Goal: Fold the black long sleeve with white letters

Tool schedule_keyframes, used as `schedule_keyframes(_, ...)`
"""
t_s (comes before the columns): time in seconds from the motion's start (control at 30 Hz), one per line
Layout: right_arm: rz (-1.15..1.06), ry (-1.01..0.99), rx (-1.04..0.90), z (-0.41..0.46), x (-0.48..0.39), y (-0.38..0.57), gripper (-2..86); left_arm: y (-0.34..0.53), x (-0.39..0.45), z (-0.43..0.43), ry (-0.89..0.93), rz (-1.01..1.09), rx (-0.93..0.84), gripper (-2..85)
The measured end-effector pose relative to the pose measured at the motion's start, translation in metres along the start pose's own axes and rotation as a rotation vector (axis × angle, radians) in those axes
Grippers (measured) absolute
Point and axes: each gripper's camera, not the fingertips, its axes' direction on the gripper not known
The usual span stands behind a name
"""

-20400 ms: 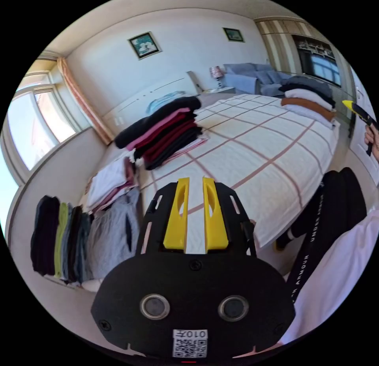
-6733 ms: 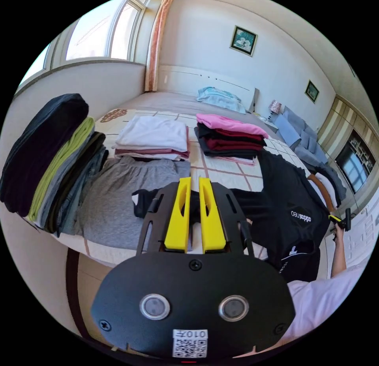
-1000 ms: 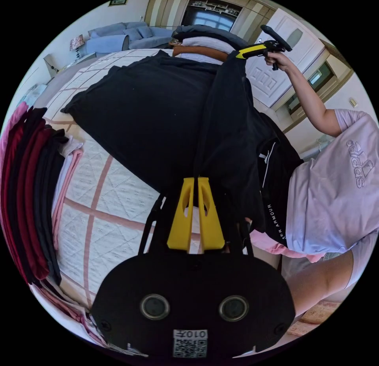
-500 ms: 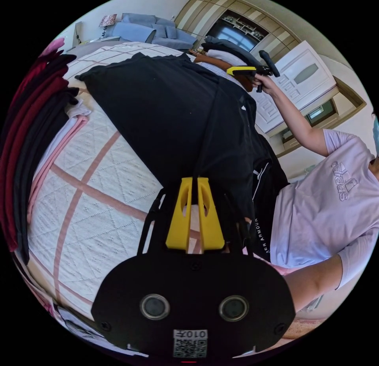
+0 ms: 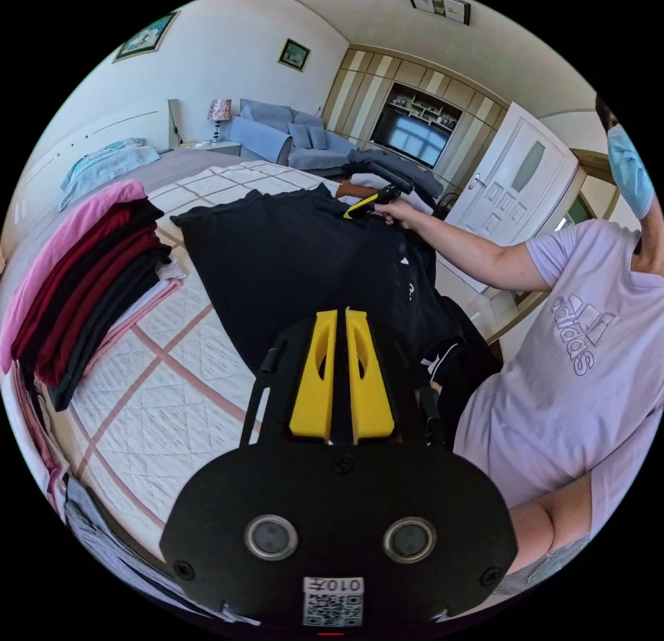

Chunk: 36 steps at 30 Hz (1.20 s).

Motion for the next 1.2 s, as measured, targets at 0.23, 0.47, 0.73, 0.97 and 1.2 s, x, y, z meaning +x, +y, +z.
schedule_keyframes(0.23, 0.052, 0.232, 0.367, -0.209, 0.017, 0.134, 3.6, -0.031, 0.036, 0.051, 0.180, 0.124, -0.010, 1.8)
schedule_keyframes(0.47, 0.280, 0.441, 0.420, -0.338, 0.104, 0.245, 3.5, -0.116, 0.095, 0.190, 0.361, 0.233, -0.134, 4.9)
schedule_keyframes(0.73, 0.370, 0.435, 0.453, -0.402, 0.127, 0.359, 3.6, -0.187, 0.115, 0.303, 0.346, 0.180, -0.287, 8.1)
schedule_keyframes(0.97, 0.409, 0.345, 0.462, -0.398, 0.151, 0.421, 3.7, -0.233, 0.090, 0.360, 0.446, 0.018, -0.353, 9.8)
schedule_keyframes(1.2, 0.634, 0.507, 0.474, -0.419, 0.220, 0.472, 3.6, -0.286, 0.092, 0.384, 0.451, 0.026, -0.287, 9.9)
